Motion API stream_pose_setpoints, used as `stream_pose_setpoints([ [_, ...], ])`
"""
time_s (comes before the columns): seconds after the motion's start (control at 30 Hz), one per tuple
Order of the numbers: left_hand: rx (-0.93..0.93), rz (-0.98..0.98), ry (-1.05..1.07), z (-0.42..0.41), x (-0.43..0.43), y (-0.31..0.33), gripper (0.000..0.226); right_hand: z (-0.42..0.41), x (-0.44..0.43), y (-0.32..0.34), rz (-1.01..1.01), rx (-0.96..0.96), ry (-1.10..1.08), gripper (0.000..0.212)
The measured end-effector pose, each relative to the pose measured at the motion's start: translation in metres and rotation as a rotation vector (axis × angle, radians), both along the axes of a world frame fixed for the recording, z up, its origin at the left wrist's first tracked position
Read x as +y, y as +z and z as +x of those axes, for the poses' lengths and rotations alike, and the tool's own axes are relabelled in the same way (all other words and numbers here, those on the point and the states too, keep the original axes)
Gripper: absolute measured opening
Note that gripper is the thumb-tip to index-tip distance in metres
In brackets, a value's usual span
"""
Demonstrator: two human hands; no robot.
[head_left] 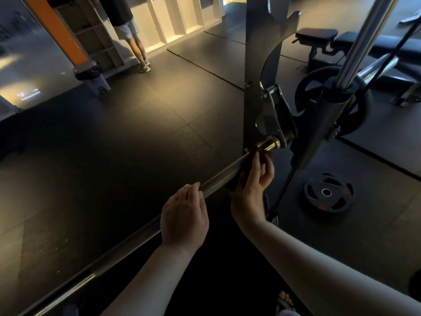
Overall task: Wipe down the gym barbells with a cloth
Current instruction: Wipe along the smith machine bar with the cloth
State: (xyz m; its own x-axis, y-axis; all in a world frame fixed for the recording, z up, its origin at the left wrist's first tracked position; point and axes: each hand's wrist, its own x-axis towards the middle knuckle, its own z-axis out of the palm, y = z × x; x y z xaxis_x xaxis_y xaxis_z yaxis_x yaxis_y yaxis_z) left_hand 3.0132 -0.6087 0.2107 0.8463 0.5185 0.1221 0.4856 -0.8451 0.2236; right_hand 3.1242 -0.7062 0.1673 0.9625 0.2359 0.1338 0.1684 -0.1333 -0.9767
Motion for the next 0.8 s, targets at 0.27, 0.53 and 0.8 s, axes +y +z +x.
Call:
stream_pose_setpoints([
  [0.27, 0.019, -0.001, -0.012, -0.001, 0.000, 0.003, 0.053, 0.010, -0.003, 0.012, 0.093, 0.139, -0.057, 0.065],
  [0.53, 0.081, -0.024, -0.042, -0.004, 0.003, 0.010, 0.056, -0.012, 0.007, 0.004, 0.023, 0.057, 0.111, 0.077],
  [0.8, 0.096, -0.063, -0.062, -0.006, 0.010, 0.009, 0.051, -0.040, 0.021, 0.010, 0.071, 0.115, 0.102, 0.083],
])
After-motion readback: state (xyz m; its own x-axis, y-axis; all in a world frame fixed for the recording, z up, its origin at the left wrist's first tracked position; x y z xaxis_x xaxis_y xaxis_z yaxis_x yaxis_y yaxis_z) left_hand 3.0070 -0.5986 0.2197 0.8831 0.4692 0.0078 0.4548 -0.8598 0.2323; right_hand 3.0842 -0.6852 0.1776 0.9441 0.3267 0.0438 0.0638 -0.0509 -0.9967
